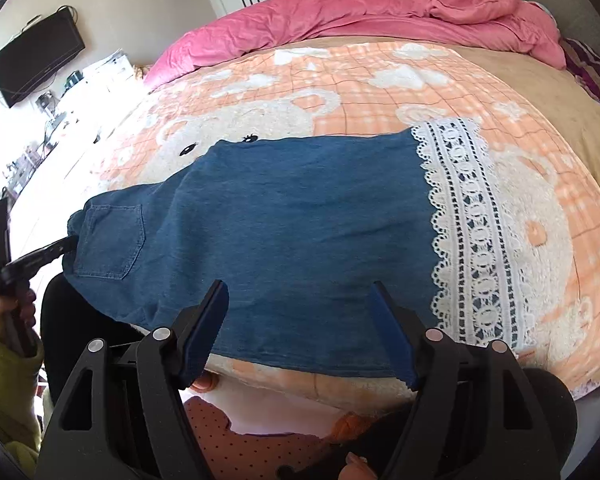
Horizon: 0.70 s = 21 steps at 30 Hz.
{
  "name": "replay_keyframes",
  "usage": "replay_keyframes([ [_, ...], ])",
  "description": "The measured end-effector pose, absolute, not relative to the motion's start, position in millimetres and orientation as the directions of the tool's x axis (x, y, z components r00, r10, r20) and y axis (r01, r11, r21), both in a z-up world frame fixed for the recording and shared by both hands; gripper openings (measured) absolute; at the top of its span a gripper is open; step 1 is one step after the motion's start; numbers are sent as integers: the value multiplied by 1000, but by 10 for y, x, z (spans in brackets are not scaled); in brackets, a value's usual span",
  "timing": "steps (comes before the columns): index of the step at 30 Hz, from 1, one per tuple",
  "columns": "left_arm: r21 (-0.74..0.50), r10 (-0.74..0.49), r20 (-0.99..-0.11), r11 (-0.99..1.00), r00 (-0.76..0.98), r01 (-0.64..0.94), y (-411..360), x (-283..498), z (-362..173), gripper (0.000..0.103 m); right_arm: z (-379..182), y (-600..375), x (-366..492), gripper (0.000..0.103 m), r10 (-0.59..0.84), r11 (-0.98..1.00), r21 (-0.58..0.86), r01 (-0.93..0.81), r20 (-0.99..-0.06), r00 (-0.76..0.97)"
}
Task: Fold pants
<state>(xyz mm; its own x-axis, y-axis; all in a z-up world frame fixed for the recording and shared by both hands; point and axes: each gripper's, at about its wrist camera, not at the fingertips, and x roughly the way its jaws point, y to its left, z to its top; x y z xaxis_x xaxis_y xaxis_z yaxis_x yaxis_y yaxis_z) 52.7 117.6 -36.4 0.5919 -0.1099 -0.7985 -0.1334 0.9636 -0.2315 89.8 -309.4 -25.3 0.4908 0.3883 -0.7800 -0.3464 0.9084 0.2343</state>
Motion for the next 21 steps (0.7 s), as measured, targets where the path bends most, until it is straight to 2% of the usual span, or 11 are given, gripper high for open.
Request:
replay_keyframes([
  [1,-233,-114,-815,962,569,-140,1161,600,-438,50,-263,-3074,918,72,386,908,232,-348,-786,484],
  [2,-191,-79,-824,971,560,-144,1147,628,-484,38,-270,-3057,935,72,388,907,234,-349,-786,481],
  [6,-115,-22,-797,986,603,-117,1126,618,-347,32,-436,-3017,992,72,374,913,248,-324,-828,418],
  [8,-47,52,-796,988,603,-147,1175,607,-334,32,-606,-3032,1006,72,350,924,254,-284,-862,367],
  [9,-61,34,-807,988,590,-141,1185,624,-376,32,-633,-3037,985,74,356,923,261,-282,-857,372],
  [11,-89,10,-824,985,567,-146,1196,630,-504,33,-634,-3012,965,83,374,915,272,-297,-848,376],
  [13,-119,0,-817,979,577,-167,1250,585,-467,38,-620,-2991,959,86,379,913,276,-302,-846,374],
  [15,-138,4,-801,972,598,-191,1326,473,-351,49,-578,-3026,938,86,399,906,294,-305,-833,383],
  [21,-94,57,-754,977,654,-193,1368,169,-38,51,-295,-3373,906,86,438,898,336,-285,-758,483],
])
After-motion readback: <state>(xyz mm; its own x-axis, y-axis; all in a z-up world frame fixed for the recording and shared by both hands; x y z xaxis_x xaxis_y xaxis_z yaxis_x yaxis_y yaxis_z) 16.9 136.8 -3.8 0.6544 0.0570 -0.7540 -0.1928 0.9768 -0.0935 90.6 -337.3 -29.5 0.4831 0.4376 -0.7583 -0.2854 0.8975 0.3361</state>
